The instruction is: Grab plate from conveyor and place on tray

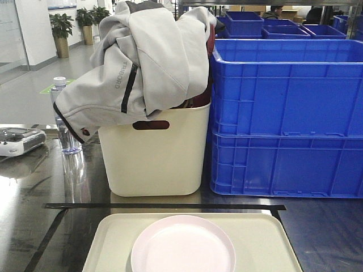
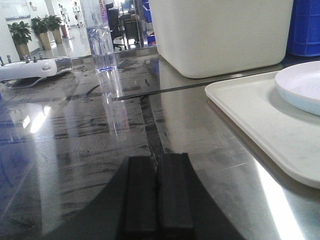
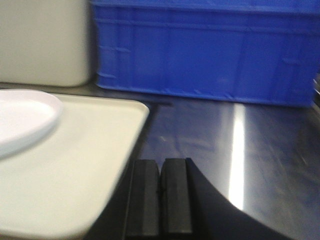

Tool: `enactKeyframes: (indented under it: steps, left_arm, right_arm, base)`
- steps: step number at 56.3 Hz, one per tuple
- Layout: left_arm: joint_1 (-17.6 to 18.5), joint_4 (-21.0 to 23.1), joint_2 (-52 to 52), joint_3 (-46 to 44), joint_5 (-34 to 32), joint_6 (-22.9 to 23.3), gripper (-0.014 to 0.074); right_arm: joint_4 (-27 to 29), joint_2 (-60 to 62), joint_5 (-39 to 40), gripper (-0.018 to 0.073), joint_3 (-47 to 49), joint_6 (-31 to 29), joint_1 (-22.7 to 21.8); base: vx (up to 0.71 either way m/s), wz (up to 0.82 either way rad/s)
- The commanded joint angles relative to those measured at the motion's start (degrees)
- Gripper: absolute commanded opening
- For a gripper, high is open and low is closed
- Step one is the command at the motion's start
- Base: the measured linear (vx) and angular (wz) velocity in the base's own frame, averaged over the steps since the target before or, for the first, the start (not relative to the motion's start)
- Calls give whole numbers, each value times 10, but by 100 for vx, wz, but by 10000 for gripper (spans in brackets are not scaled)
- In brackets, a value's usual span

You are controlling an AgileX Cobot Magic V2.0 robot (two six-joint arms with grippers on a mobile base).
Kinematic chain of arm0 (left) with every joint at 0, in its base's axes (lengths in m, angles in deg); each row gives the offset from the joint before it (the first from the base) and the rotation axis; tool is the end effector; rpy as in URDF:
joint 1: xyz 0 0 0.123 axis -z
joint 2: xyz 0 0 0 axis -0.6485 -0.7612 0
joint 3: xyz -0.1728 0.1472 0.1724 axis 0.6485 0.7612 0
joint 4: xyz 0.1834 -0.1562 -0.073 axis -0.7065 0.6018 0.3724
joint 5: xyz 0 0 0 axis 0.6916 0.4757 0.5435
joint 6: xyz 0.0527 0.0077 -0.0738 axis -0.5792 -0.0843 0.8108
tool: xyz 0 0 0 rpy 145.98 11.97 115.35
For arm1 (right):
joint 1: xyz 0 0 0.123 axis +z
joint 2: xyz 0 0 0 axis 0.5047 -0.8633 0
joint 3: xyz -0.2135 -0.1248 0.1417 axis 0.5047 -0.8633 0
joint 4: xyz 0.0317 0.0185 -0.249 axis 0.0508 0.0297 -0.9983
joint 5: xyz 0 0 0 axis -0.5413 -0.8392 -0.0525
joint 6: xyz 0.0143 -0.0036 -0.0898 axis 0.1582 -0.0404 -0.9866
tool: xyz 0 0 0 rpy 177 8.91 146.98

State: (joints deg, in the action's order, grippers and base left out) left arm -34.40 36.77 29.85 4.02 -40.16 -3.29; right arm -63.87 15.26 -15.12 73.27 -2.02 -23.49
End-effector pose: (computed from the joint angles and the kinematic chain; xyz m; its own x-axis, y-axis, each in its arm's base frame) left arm 0.0563 -0.0061 0.1916 -0.0721 0.0675 -0.9951 0.1118 0.9920 0.0592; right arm 0.0641 0.0075 0.2155 -0.0947 -0.0637 -0.9935 -0.1222 0.9912 -0.0519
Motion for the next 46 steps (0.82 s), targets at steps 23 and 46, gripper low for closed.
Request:
enactKeyframes:
  steps: [23, 46]
  left_arm:
    - [1, -1, 5, 15, -49, 3, 3]
    - [1, -1, 5, 15, -49, 3, 3]
  right_arm:
    - [-11, 81, 49, -9, -62, 15, -33]
    - [-11, 81, 49, -9, -62, 15, -33]
  base:
    - [0, 0]
    - [0, 0]
